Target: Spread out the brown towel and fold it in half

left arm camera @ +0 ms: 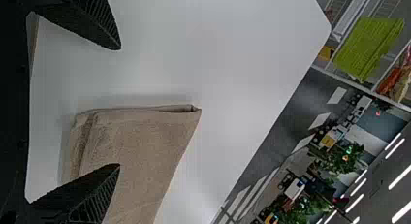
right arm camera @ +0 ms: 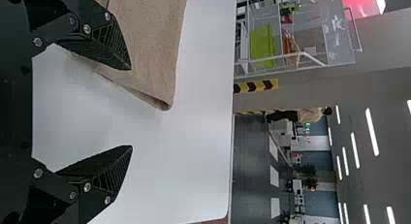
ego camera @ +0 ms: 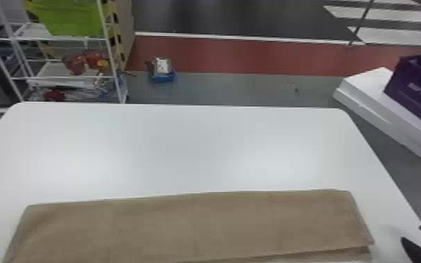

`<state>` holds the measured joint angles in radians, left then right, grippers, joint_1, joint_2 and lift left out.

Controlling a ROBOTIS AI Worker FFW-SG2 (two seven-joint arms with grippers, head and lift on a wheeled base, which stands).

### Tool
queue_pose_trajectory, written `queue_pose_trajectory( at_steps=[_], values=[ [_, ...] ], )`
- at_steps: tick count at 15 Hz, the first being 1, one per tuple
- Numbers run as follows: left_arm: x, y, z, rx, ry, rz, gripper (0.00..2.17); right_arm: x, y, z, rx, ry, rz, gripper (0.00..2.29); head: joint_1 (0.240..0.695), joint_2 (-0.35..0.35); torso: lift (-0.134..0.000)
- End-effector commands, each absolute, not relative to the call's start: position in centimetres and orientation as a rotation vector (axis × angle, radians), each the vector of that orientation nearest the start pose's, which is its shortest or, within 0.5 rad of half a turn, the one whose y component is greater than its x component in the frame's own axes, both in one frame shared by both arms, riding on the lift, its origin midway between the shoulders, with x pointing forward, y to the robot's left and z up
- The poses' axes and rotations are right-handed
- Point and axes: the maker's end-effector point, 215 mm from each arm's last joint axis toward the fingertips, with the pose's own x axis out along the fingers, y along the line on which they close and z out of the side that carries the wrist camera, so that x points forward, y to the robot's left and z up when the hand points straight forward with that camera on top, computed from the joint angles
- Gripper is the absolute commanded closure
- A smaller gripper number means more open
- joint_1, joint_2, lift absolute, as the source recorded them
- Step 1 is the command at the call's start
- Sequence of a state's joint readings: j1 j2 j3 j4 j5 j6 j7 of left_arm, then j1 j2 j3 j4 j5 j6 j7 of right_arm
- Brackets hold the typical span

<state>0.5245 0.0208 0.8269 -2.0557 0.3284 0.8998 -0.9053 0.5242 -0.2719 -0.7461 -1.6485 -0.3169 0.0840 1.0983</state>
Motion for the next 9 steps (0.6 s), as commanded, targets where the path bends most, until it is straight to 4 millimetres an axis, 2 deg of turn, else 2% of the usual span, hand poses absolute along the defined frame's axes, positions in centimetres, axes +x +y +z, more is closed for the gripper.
queue_pose_trajectory(
  at_steps=[1, 3, 8, 9],
  values=[
    [28.2, 42.3, -45.3, -0.516, 0.603, -0.153, 0.02, 31.0, -48.1, -41.7, 0.060, 0.332, 0.401, 0.38, 0.695, -0.110, -0.123],
    [28.7, 42.9, -45.9, -0.467, 0.632, -0.136, 0.04, 31.2, -47.7, -41.8, 0.063, 0.330, 0.409, 0.38, 0.695, -0.112, -0.123],
    [30.2, 42.2, -46.5, -0.450, 0.646, -0.153, 0.40, 31.3, -47.4, -41.7, 0.069, 0.326, 0.413, 0.38, 0.695, -0.095, -0.123],
    [30.3, 42.1, -46.4, -0.450, 0.646, -0.157, 0.42, 31.2, -47.5, -41.8, 0.075, 0.331, 0.411, 0.38, 0.695, -0.097, -0.123]
  ],
)
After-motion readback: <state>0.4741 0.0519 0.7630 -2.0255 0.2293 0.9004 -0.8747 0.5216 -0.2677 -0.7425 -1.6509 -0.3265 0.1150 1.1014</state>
